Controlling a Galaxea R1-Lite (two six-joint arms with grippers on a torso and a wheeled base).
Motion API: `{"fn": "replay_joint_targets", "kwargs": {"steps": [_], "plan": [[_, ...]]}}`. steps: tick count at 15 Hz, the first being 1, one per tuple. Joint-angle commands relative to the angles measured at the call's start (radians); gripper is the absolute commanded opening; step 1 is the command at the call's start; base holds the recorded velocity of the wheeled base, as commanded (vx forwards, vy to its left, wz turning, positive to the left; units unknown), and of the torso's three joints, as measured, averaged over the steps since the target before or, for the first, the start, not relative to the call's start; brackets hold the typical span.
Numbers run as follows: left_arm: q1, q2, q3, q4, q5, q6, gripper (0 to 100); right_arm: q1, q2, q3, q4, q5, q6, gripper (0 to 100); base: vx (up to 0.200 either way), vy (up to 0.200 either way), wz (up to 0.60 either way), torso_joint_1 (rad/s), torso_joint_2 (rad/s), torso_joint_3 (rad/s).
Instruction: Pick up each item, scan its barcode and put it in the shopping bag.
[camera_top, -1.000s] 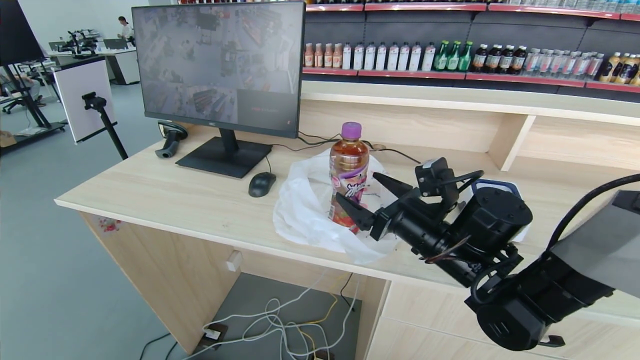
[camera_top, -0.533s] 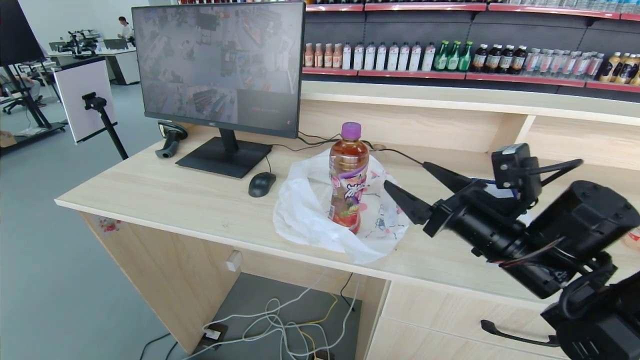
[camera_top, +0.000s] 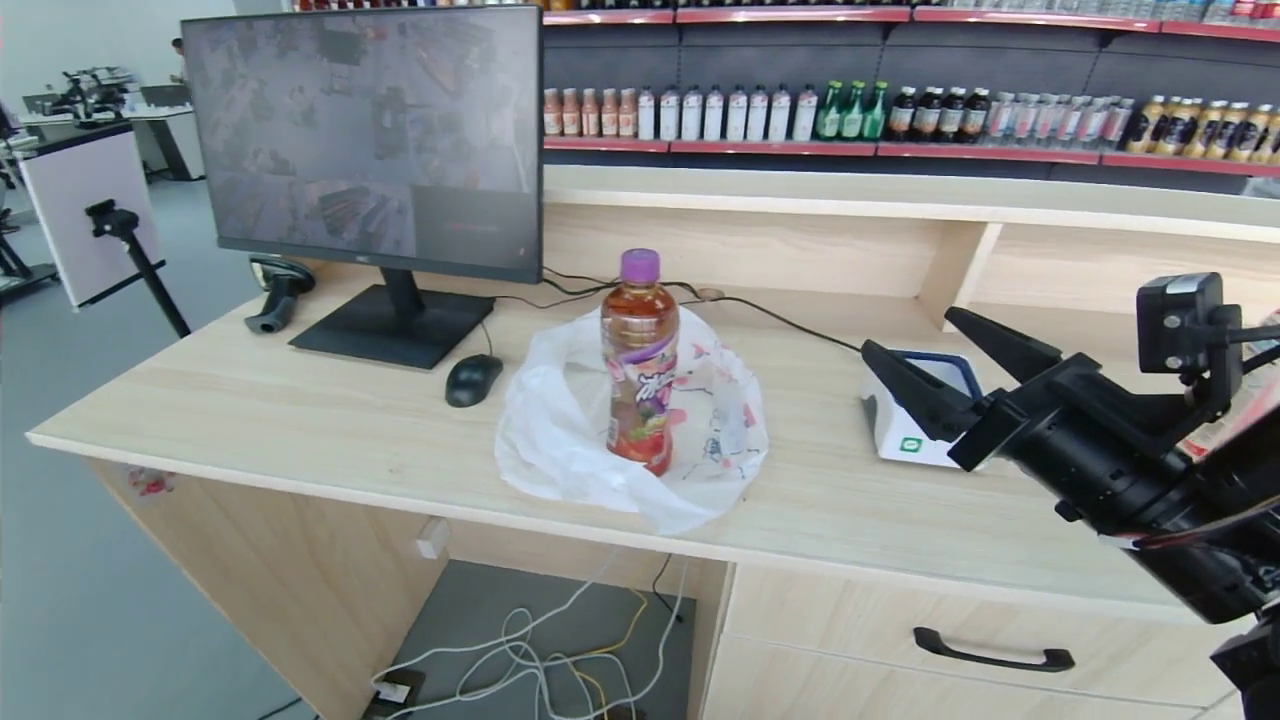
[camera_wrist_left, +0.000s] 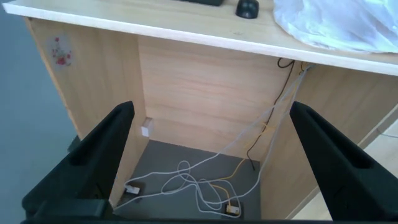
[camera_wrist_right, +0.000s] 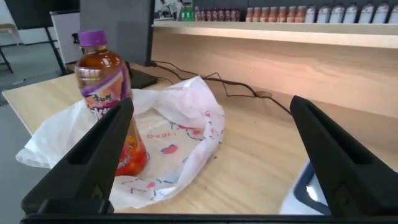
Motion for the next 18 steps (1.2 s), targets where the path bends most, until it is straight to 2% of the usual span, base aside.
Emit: {"fn": "replay_joint_targets", "kwargs": {"steps": [1,6,7,18], "plan": [[0.0,0.0,0.0,-0.001,0.0,-0.001,100,-0.008,-0.008,0.002,-0.002,0.001,0.0,100,0.0,0.0,-0.6,0.002,0.0,-0.002],[0.0,0.0,0.0,0.001,0.0,-0.001,100,-0.033,-0.006,-0.018,-0.002,0.001,0.0,100,0.0,0.0,-0.6,0.001,0.0,0.001],[0.0,0.0,0.0,0.001,0.0,-0.004,100,-0.036,-0.006,-0.015,-0.002,0.001,0.0,100,0.0,0.0,0.0,0.0,0.0,0.0],[0.0,0.0,0.0,0.001,0.0,-0.005,100,-0.036,-0.001,-0.013,-0.002,0.001,-0.005,100,0.0,-0.2,0.0,0.001,0.0,0.002]]}}
